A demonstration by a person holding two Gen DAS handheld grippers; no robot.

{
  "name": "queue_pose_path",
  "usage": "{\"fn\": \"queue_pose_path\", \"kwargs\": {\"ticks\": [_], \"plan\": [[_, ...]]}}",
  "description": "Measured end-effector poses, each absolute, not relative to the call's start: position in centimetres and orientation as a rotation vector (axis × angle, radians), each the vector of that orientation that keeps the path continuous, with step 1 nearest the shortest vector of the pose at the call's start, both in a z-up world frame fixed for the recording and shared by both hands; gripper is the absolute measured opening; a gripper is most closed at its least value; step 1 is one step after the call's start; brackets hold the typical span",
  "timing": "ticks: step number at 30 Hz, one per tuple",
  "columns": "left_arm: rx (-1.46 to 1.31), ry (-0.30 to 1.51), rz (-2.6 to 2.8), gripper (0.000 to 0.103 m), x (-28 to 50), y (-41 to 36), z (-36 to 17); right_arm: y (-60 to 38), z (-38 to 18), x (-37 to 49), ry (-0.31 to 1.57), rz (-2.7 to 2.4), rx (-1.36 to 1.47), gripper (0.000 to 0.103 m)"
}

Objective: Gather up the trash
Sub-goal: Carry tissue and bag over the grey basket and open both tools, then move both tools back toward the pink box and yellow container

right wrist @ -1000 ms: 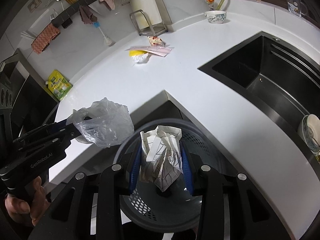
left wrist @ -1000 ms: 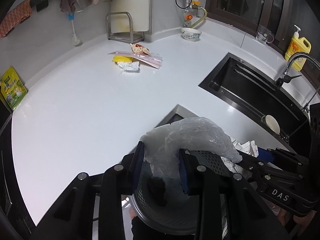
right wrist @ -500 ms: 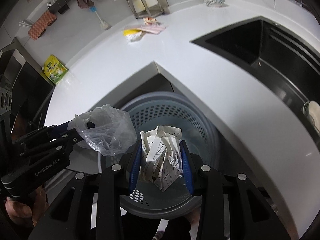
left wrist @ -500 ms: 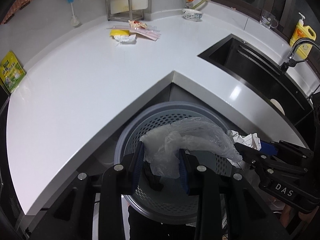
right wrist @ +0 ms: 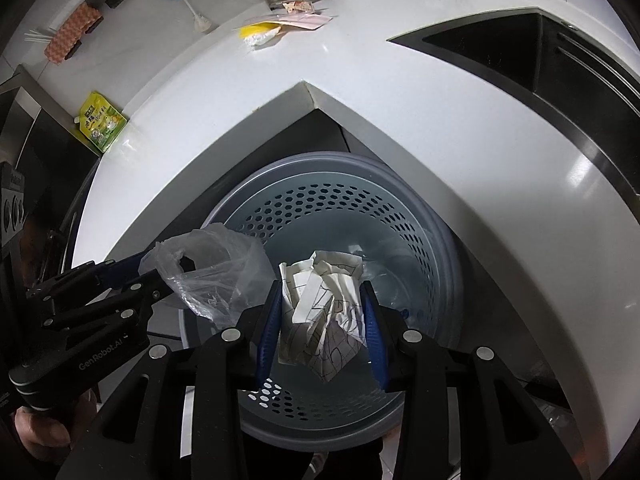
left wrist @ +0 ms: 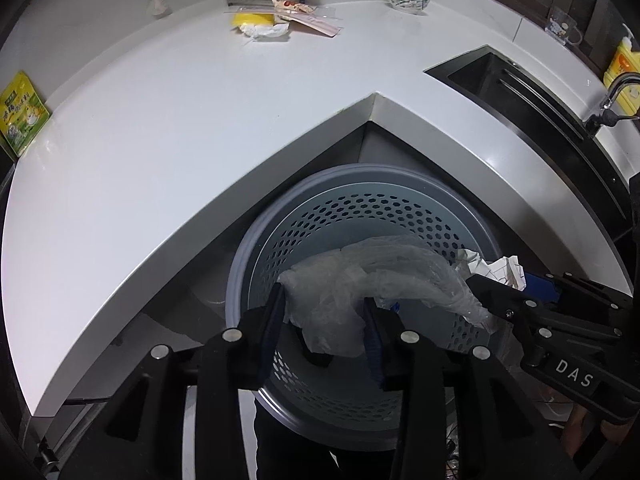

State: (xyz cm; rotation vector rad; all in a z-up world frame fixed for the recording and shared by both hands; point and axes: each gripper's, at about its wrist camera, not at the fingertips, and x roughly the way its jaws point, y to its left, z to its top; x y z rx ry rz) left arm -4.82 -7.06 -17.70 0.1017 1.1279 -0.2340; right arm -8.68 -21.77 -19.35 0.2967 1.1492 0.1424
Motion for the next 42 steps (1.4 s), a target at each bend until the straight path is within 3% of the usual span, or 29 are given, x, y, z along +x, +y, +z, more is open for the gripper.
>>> {"fn": "queue_pose_path", "kwargs": {"ticks": [4, 10, 23, 42], "plan": [[0.082, 1.128, -0.214, 0.057, -4.7, -6.5, -17.5, -22.0, -19.5, -8.7, 1.153, 0.125, 0.286, 0.053], [0.077, 1.113, -0.191, 0.066, -4.5, -6.1, -17.0, -22.1, -19.4, -8.7, 1.149, 0.112, 0.271, 0.057], [0.065, 1.098, -0.181, 0.066, -4.3, -5.6, -16.2, -22.5, -18.8, -8.6, 1.142, 0.107, 0.295, 0.057], [0.035, 0.970, -0.161, 0.072, -1.6, -2.6, -10.2, -21.2, -14.9, -4.8, 1.052, 0.129, 0.281, 0.059]]}}
